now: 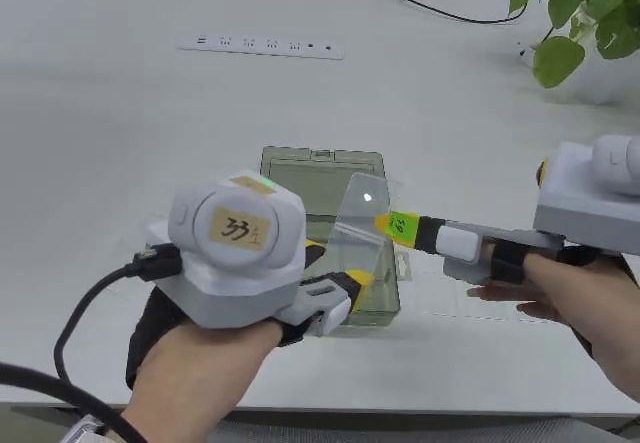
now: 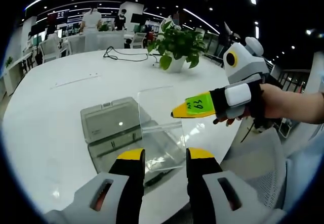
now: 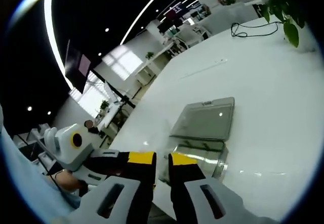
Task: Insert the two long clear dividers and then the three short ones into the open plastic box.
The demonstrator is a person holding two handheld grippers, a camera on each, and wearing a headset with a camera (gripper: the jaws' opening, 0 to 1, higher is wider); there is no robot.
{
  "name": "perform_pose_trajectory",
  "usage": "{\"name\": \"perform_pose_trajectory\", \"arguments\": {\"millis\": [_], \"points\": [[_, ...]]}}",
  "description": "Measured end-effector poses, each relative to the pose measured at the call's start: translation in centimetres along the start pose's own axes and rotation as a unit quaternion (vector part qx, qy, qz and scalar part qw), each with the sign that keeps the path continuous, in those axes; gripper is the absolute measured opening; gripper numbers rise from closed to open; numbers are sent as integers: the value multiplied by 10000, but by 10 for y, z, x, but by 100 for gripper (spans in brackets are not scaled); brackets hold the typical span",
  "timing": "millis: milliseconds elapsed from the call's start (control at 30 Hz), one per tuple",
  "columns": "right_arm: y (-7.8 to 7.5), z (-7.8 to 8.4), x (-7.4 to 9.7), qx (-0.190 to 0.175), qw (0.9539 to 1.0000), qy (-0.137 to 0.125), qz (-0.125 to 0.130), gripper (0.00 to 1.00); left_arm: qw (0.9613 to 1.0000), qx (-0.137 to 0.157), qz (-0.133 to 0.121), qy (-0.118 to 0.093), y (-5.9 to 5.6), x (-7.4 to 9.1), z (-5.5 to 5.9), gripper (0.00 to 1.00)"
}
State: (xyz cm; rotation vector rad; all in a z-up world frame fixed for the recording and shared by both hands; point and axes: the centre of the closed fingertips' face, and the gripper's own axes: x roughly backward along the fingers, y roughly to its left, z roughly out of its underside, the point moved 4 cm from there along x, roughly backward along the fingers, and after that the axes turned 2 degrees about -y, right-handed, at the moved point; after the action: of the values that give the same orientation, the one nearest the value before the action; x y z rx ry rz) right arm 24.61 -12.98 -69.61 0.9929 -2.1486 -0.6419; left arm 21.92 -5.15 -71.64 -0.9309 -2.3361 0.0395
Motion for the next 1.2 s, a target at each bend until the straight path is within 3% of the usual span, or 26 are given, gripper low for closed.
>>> {"name": "perform_pose_trajectory", "arguments": {"millis": [233,533,800,1200], "points": [[0,0,-2,-76,10000,8,9,4,10000,-4,29,-29,-2,-1,-1,30],[0,0,-2,-105,9999,9,35,4,10000,39,22,-77,-2,-3,-3,30],[2,-1,-3,-185,9998,33,35,2,9996,243,18,-123,-3,-3,-2,30],[6,-1,-4,50,9994,288,187,2,9982,559,72,-187,-5,-4,1,30]]}}
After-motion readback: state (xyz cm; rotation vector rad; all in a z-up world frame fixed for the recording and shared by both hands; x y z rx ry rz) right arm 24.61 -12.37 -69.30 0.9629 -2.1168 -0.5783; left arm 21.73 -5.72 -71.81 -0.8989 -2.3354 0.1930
